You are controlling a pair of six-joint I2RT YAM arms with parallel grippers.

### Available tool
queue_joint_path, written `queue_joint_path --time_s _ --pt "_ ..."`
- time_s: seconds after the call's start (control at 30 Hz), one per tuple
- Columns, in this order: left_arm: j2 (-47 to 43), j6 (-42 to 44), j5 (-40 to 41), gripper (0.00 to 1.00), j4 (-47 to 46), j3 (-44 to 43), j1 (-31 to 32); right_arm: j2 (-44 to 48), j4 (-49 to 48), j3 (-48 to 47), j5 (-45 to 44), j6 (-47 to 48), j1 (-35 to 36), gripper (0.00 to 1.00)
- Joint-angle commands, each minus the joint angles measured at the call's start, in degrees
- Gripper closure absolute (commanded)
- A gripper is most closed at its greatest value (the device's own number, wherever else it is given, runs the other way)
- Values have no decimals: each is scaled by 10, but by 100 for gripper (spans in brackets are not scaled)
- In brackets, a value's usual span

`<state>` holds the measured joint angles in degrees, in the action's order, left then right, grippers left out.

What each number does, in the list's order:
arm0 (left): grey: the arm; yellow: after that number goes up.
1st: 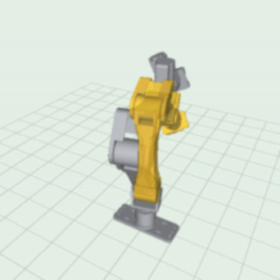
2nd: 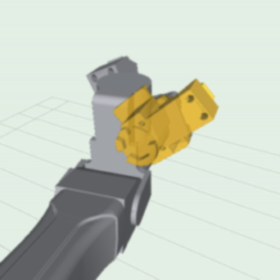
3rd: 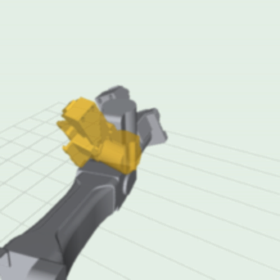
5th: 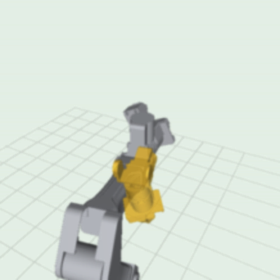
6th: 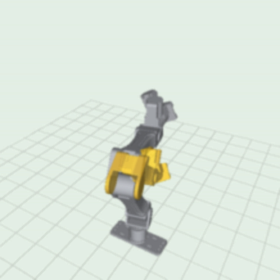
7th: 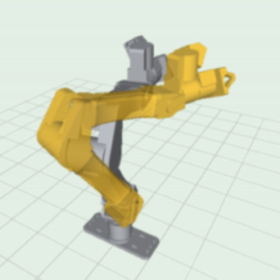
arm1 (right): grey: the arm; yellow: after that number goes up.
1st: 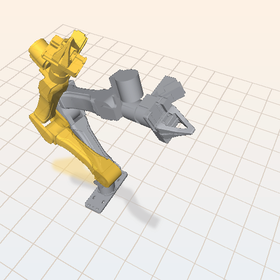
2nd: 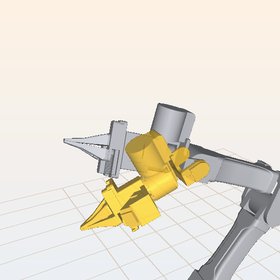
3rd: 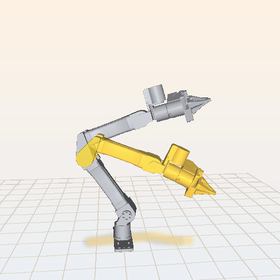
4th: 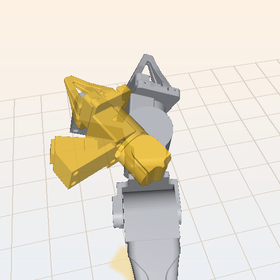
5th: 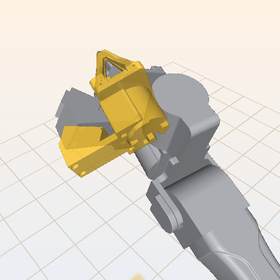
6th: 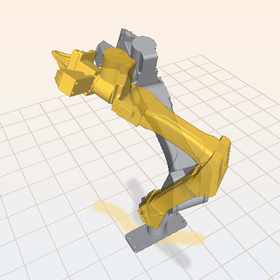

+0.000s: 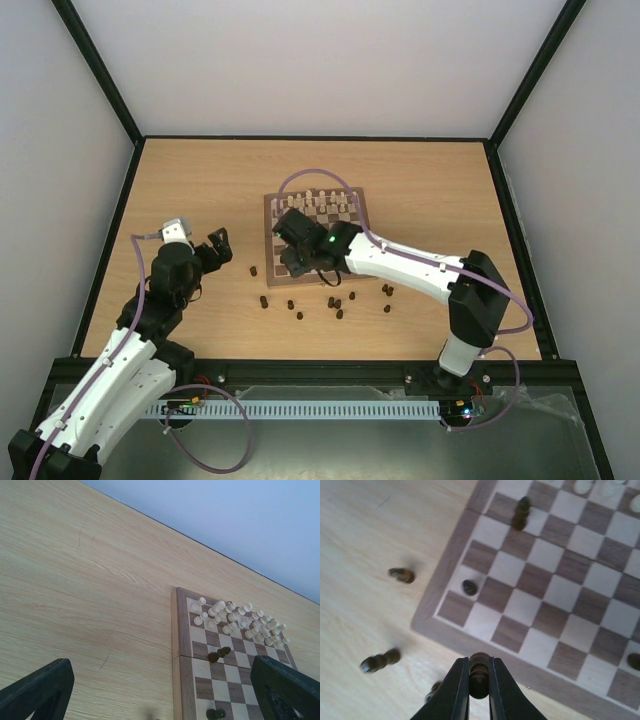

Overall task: Set up the chess pieces on the board
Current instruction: Place the chess piece on the chessboard.

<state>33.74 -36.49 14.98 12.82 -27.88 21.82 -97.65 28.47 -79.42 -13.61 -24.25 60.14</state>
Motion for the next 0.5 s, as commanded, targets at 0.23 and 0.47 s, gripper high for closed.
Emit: queue_joint_path --time_s 0.23,0.47 --pt "-1 -2 -2 0 3 7 -4 -100 25 -84 27 33 -48 91" --pt "-1 0 -2 0 4 6 -4 -158 38 -121 17 36 -51 91"
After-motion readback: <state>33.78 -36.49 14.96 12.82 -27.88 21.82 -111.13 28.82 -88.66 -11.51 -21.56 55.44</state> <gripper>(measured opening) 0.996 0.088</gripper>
